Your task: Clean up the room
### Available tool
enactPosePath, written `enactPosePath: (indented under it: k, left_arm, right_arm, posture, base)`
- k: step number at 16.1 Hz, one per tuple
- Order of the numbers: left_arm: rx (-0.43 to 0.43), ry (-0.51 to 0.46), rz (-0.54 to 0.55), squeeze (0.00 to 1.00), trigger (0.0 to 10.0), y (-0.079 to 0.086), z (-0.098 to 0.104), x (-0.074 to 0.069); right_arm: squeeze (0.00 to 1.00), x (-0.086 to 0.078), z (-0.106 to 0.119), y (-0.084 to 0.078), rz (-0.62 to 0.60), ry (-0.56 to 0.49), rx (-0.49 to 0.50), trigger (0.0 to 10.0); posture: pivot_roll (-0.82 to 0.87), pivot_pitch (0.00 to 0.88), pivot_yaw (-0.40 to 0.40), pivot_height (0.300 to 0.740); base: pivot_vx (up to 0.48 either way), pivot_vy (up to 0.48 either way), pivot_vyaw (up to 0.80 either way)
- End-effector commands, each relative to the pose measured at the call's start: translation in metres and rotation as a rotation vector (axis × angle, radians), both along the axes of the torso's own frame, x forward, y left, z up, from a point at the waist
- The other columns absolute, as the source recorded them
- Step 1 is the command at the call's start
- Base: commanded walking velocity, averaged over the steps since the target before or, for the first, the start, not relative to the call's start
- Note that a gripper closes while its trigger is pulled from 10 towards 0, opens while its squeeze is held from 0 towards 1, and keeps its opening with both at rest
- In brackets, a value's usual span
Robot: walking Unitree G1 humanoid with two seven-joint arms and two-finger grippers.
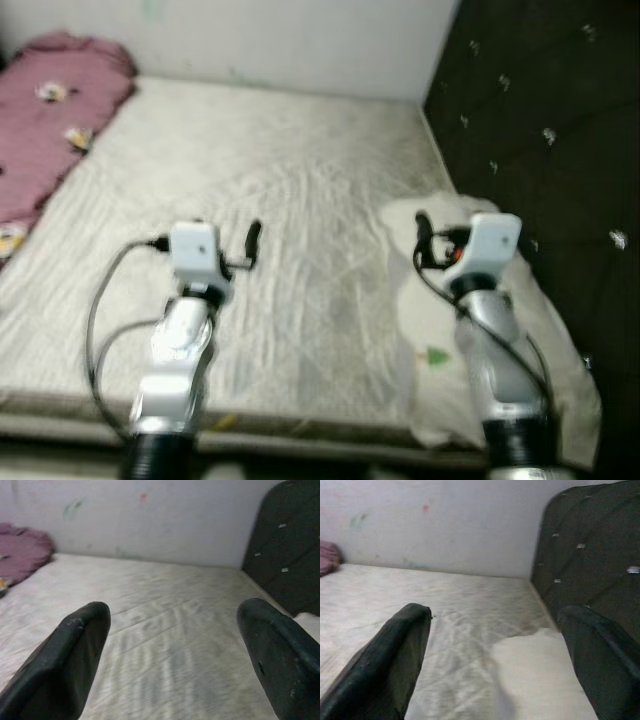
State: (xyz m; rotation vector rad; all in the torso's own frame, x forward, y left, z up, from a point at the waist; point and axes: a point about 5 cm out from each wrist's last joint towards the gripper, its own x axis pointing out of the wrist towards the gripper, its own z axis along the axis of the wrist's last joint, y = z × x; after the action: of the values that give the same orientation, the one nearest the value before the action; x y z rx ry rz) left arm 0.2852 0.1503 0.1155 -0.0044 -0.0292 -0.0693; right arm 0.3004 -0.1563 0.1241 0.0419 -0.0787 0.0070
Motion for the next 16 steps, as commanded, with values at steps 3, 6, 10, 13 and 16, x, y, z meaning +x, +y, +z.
enactPosePath:
  k: [3,6,10,13,16]
  left_arm:
    - [-0.002,-0.01,0.007,0.0,10.0,0.0,0.0033,0.0018]
    - [-0.001,-0.01,0.01,0.0,10.0,0.0003,0.0037,0.0022]
    - [-0.003,-0.003,0.017,0.0,10.0,0.0003,0.003,0.0027]
    - [-0.003,-0.002,0.019,0.0,10.0,0.0007,0.0029,0.0029]
    - [-0.003,-0.001,0.016,0.0,10.0,0.0008,0.0028,0.0031]
  right_arm:
    - [0.0,0.002,0.0067,0.0007,0.015,-0.027,-0.01,10.0]
    - [0.0,0.0028,0.0073,0.0013,0.016,-0.032,-0.009,10.0]
    - [0.0,0.0028,0.0077,0.0022,0.023,-0.034,-0.009,10.0]
    - [0.0,0.0028,0.0071,0.0021,0.024,-0.03,-0.006,10.0]
    - [0.0,0.0028,0.0057,0.0019,0.022,-0.02,-0.006,10.0]
  posture:
    - [0.0,0.0,-0.067,0.74]
    - [0.0,0.0,-0.067,0.74]
    - [0.0,0.0,-0.067,0.74]
    - [0.0,0.0,-0.065,0.74]
    - [0.0,0.0,-0.065,0.74]
  base:
    - [0.0,0.48,0.0]
    - [0.0,0.48,0.0]
    - [0.0,0.48,0.0]
    - [0.0,0.48,0.0]
    - [0.0,0.48,0.0]
